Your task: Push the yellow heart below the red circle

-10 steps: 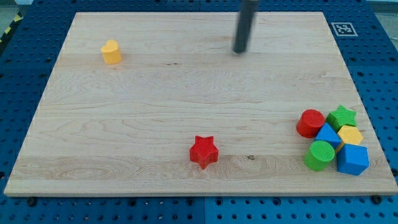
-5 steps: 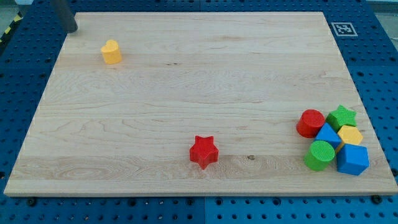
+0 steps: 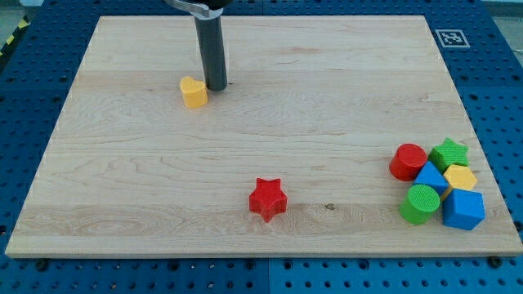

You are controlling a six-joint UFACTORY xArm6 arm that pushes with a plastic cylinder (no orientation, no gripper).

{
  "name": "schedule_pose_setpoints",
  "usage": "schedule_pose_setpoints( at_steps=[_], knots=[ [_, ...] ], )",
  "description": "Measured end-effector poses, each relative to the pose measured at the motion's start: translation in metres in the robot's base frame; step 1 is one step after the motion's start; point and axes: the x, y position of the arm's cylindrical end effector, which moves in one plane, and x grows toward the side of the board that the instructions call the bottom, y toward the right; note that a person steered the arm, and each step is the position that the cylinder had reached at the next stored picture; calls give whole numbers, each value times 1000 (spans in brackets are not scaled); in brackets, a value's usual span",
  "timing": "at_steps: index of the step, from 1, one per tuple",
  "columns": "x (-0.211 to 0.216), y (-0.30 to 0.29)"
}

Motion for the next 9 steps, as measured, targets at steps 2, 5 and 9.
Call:
schedule_pose_setpoints(
  at_steps=[2,5,9],
  knots=[
    [11,-42],
    [62,-67],
    [105,-30]
  ],
)
